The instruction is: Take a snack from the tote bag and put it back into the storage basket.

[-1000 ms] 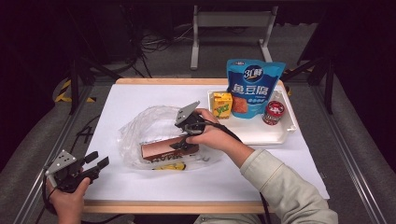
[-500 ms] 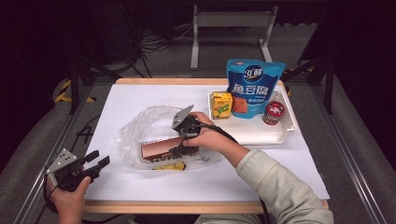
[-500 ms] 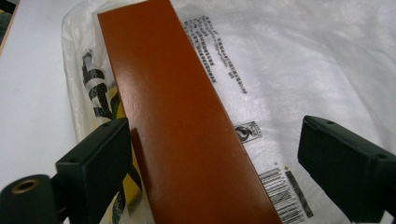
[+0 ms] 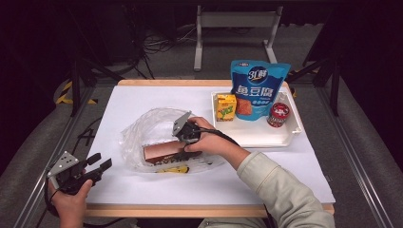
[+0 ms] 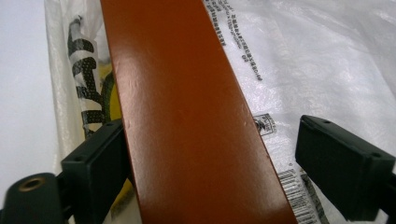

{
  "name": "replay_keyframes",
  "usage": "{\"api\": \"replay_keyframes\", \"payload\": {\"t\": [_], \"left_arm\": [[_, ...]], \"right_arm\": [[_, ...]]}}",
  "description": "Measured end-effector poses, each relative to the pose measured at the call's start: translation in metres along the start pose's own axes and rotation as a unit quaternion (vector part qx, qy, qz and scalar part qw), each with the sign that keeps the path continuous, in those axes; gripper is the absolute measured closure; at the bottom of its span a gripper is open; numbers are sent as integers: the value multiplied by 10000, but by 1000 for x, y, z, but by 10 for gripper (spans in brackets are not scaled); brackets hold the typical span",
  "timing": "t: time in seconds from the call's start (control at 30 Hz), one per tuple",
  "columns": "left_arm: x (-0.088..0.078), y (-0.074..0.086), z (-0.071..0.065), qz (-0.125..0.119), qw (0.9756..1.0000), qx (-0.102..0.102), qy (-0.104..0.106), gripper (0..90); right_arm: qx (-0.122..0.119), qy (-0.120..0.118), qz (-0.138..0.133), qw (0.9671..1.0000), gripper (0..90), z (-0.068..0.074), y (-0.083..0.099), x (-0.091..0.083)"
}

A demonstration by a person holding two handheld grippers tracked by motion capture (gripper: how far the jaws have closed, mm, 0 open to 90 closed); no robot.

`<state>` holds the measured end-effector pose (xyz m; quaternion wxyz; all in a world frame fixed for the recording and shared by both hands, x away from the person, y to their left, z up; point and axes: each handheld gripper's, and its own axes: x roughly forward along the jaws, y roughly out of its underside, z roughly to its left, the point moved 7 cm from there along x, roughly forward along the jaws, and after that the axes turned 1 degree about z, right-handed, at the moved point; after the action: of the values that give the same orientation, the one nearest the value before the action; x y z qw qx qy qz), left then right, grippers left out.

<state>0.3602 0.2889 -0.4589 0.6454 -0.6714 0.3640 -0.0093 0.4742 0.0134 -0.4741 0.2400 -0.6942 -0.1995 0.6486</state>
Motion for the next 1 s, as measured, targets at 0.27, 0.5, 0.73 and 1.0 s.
{"api": "replay_keyframes", "payload": {"t": [0.27, 0.5, 0.73, 1.0], "left_arm": [[0, 0, 0, 1, 10000, -3, 6, 454], [0, 0, 0, -4, 10000, -1, -4, 452], [1, 0, 0, 3, 10000, 9, -1, 450], [2, -1, -1, 9, 10000, 22, 22, 450]], "right_arm": [[-196, -79, 107, 9997, 242, 1, 1, 4], [-397, -77, 254, 9989, 424, 2, 0, -1], [-412, -40, 119, 9991, 425, 2, -9, -14], [-526, 21, -15, 9986, 425, 6, -23, -34]]}}
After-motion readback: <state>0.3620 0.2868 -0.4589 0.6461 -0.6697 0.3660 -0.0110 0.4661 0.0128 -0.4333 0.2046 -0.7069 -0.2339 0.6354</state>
